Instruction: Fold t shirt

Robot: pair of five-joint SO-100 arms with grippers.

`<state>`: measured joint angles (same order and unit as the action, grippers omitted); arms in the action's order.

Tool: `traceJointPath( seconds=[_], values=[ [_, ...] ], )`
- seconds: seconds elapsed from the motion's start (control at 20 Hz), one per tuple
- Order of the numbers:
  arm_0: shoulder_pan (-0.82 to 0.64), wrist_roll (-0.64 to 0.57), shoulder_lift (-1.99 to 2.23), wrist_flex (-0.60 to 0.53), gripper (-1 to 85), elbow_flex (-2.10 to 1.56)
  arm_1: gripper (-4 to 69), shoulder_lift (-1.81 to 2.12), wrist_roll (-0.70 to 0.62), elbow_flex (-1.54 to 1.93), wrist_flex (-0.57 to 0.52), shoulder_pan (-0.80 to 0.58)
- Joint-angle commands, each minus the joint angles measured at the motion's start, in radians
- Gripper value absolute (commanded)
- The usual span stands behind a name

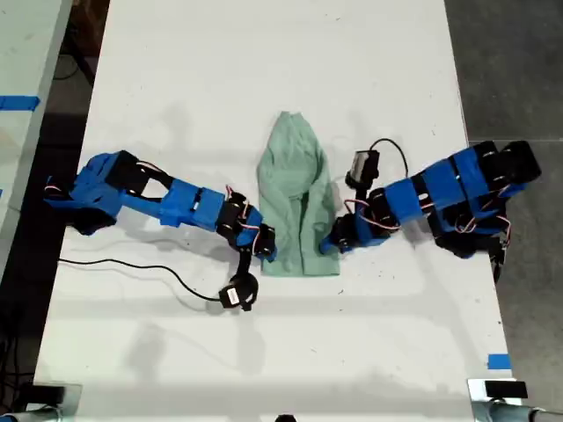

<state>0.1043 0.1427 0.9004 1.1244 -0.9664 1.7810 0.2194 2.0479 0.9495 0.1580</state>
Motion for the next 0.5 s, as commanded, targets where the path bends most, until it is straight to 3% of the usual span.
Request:
traceJointPath(
  seconds=[0.0, 0.1, 0.25, 0.35, 0.45],
  values=[
    [-0.025, -0.006, -0.003, -0.011, -0.1, 0.008, 1.6, -0.127, -0.041, -0.031, -0.083, -0.011],
    [-0.020, -0.017, -0.005, -0.014, -0.1, 0.008, 1.9, -0.192, 0.003, -0.124, 0.000, 0.017],
    [0.012, -0.002, 0.061, 0.028, -0.1, 0.008, 1.9, -0.183, 0.064, -0.387, 0.256, 0.074],
    [0.000, 0.006, 0.121, 0.058, -0.1, 0.006, 1.9, -0.178, 0.041, -0.604, 0.460, 0.049],
    [-0.052, 0.000, 0.201, 0.107, -0.1, 0.006, 1.9, -0.133, -0.040, -0.735, 0.574, -0.048]
  ],
)
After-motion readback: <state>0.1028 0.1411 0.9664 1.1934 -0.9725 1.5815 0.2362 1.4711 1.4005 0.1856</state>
